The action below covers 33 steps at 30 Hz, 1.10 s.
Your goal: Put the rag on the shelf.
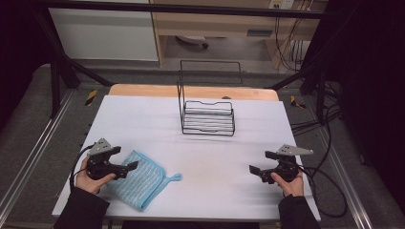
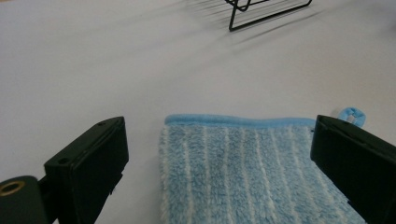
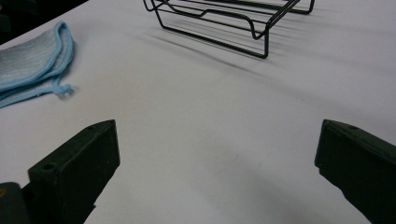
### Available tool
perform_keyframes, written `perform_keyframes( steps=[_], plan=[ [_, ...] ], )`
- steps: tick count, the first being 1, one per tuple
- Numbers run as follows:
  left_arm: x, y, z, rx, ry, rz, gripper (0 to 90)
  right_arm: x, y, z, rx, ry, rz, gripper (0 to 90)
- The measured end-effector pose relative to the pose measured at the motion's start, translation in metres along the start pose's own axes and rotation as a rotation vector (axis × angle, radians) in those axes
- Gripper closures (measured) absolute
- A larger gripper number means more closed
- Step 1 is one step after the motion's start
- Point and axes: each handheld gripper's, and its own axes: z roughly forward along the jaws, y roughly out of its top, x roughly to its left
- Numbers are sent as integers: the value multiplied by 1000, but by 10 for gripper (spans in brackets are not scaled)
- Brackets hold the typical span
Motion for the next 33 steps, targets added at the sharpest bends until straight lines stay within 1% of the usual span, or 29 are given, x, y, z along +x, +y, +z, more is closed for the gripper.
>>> perform_keyframes(
  steps=[3,8,10,14,18,22,23,25,26,28,29,30,31,33],
  plan=[
    [-3,2,1,6,4,5,42,0,0,0,-3,2,7,9],
    [-9,6,3,11,2,13,51,1,1,2,6,1,1,10],
    [-13,7,5,12,4,16,58,2,1,2,11,3,-1,10],
    [-23,11,10,33,-6,25,80,3,0,4,14,1,-7,10],
    [-37,14,16,65,-19,42,139,3,0,4,20,-1,-4,10],
    [-54,17,23,95,-40,63,212,3,0,5,21,0,-5,11],
    [-59,17,26,105,-41,72,246,3,0,5,24,1,-7,11],
    [-68,19,32,127,-45,89,263,3,0,5,24,0,-8,11],
    [-72,20,36,139,-45,91,280,3,0,5,24,-1,-7,11],
    [-78,21,42,163,-48,95,348,3,0,5,26,-3,-6,11],
    [-81,21,45,177,-46,91,405,3,0,5,25,-2,-5,12],
    [-84,20,47,189,-43,87,438,4,0,5,24,-1,-3,12],
    [-86,19,49,204,-41,82,438,4,0,5,24,-1,-3,12],
    [-89,16,54,239,-32,81,485,4,0,5,30,0,-3,12]
  ],
)
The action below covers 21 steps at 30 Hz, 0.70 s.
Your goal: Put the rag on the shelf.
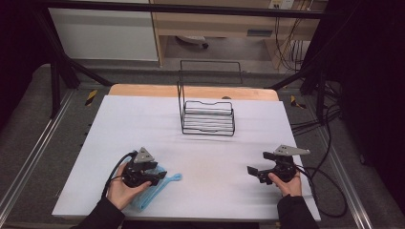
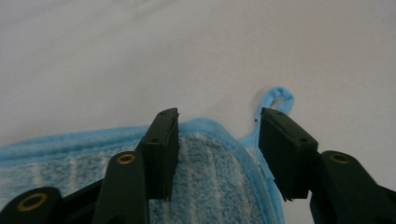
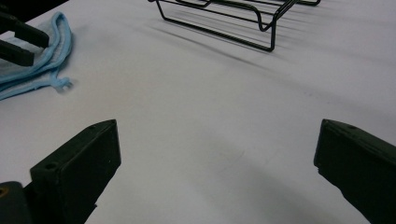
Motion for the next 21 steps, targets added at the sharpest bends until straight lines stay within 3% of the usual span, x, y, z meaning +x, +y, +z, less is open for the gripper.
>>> perform_keyframes(
  steps=[2,9,16,21],
  plan=[
    [0,-2,2,10,5,-5,524,0,0,0,1,0,-1,12],
    [-4,-11,4,42,11,-12,534,0,0,0,4,-4,-4,11],
    [-7,-14,6,55,26,-29,552,0,0,0,7,-6,-6,11],
    [-4,-14,7,50,32,-44,611,0,-1,1,7,-7,-13,11]
  ],
)
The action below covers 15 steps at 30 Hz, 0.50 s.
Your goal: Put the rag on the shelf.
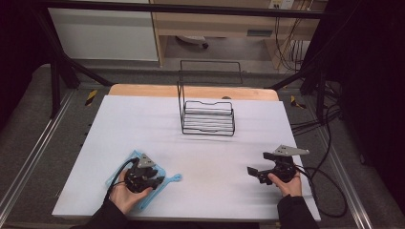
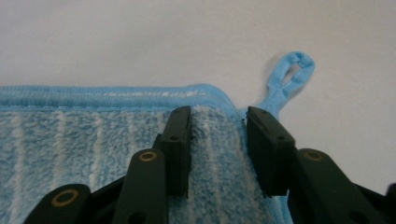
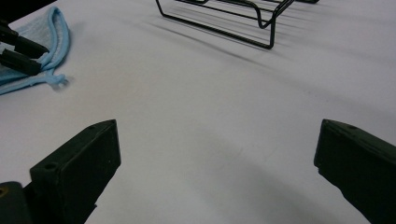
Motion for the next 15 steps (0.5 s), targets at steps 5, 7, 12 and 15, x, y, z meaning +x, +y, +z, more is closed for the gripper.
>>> perform_keyframes(
  steps=[5,7,12,15],
  plan=[
    [-1,0,0,4,27,-2,671,0,0,0,-1,0,1,11],
    [0,1,0,9,25,-10,715,0,0,0,2,1,4,12],
    [6,2,-5,-6,-13,-38,821,0,0,0,1,0,5,11],
    [9,1,-12,-33,-53,-49,837,0,0,-1,0,0,5,11]
  ],
)
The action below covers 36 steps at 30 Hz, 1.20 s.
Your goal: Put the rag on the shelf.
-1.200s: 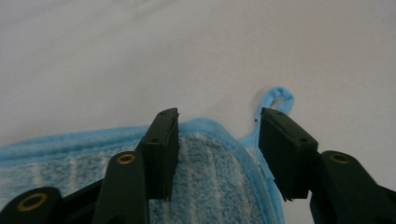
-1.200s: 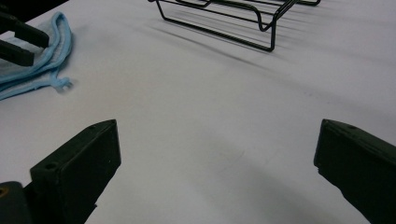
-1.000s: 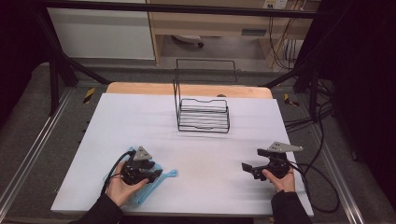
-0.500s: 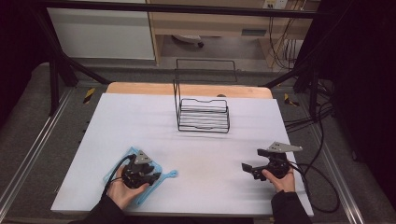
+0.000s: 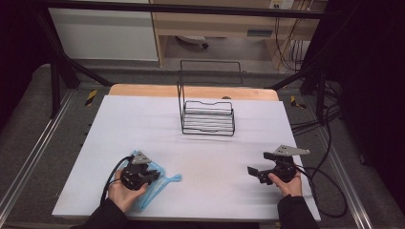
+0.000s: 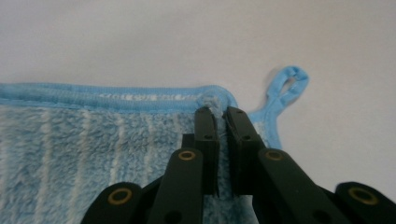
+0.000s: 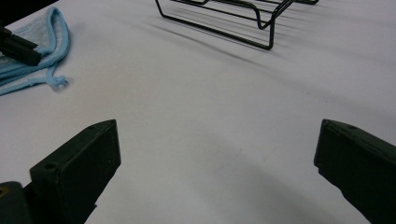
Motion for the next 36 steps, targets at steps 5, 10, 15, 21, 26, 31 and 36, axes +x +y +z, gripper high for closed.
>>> perform_keyframes(
  steps=[5,10,15,21,26,31,36],
  plan=[
    [-7,-5,-6,8,-50,30,836,0,0,1,3,-1,0,11],
    [-15,-7,5,7,2,81,749,0,0,1,4,-3,-4,11],
    [-28,-9,12,-6,53,113,525,0,0,1,8,-3,-5,10],
    [-38,-10,16,-1,146,153,548,0,0,0,4,-4,-1,10],
    [-35,-9,15,0,153,133,653,0,0,0,1,-5,0,10],
    [-34,-7,15,11,154,121,798,0,0,0,0,-3,1,11],
    [-32,-6,14,11,139,125,831,0,0,0,1,-2,0,11]
  ],
)
